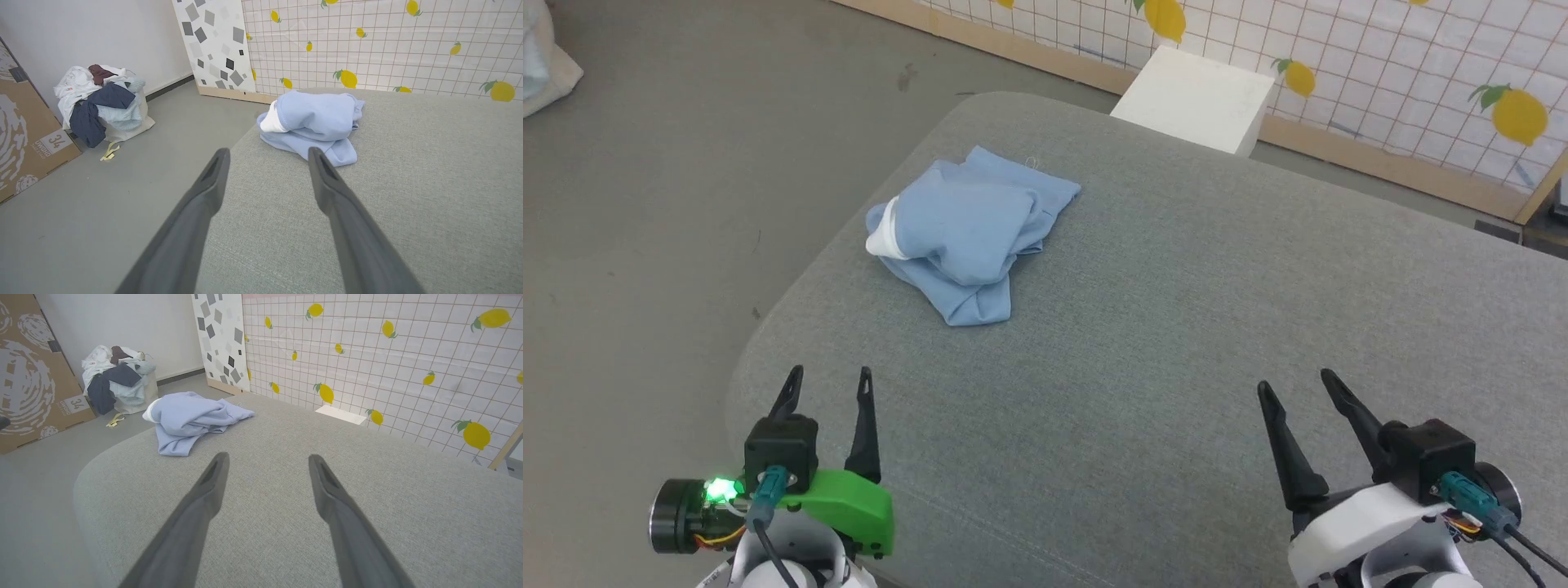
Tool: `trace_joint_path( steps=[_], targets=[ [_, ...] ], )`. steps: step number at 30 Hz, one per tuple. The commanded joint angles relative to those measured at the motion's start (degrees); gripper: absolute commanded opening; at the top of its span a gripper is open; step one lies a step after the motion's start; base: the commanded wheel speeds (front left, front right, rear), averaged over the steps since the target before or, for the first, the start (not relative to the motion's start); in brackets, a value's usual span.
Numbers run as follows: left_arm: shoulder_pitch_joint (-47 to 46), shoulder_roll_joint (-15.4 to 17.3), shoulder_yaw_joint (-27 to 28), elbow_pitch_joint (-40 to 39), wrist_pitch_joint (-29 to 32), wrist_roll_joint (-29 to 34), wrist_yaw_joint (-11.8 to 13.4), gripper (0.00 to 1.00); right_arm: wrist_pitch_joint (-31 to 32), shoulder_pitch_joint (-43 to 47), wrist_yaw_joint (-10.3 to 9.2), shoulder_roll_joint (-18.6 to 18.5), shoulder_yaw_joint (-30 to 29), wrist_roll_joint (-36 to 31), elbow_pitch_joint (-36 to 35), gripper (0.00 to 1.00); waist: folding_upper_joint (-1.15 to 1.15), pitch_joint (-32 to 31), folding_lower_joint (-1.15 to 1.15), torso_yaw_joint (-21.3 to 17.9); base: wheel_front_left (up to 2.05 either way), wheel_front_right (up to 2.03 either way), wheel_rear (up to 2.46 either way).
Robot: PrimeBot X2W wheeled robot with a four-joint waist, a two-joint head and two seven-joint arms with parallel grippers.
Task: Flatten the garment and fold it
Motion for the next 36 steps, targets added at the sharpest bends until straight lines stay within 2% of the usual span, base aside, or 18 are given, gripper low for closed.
trace_joint_path(
  steps=[1,9,15,20,24,27,33,36],
  targets=[
    [-0.95,0.32,-0.08,-0.15,-0.51,-0.5,0.31,1.0,0.12,0.4,-0.1,0.05,-0.18,-0.37,-0.45,1.0,0.0,0.38,0.0,-0.27,0.0,0.0,0.0],
    [-3.25,2.06,-0.04,-2.15,1.08,-2.09,-1.85,1.0,1.06,-1.28,-0.1,-0.18,-0.7,-2.13,-2.65,1.0,0.0,4.88,0.0,-3.1,0.0,0.0,0.0],
    [-11.25,5.98,2.58,-2.93,6.4,-4.85,-4.83,1.0,2.1,-3.56,-0.1,-1.67,-1.84,-3.62,-6.03,1.0,0.0,12.19,0.0,-7.03,0.0,0.0,0.0],
    [-22.57,11.71,3.88,-1.24,13.86,-8.31,-9.75,1.0,2.39,-6.2,-0.1,-3.16,-2.3,-4.5,-9.16,1.0,0.0,19.59,0.0,-10.8,0.0,0.0,0.0],
    [-31.73,16.7,2.62,1.69,18.99,-11.67,-11.9,1.0,2.07,-8.06,-0.1,-3.57,-3.2,-5.06,-10.73,1.0,0.0,24.55,0.0,-13.35,0.0,0.0,0.0],
    [-37.84,19.72,0.58,4.73,22.39,-14.92,-12.39,1.0,1.65,-9.3,-0.1,-3.63,-3.53,-5.47,-11.5,1.0,0.0,27.78,0.0,-15.05,0.0,0.0,0.0],
    [-47.56,27.0,-7.45,13.98,30.82,-22.87,-12.53,1.0,0.19,-11.09,-0.1,-3.16,-4.07,-6.18,-11.81,1.0,0.0,32.36,0.0,-18.16,0.0,0.0,0.0],
    [-50.15,29.3,-9.38,18.4,34.18,-26.66,-12.54,1.0,-0.68,-11.36,-0.1,-2.72,-4.26,-6.45,-11.56,1.0,0.0,33.55,0.0,-19.41,0.0,0.0,0.0]
  ],
)
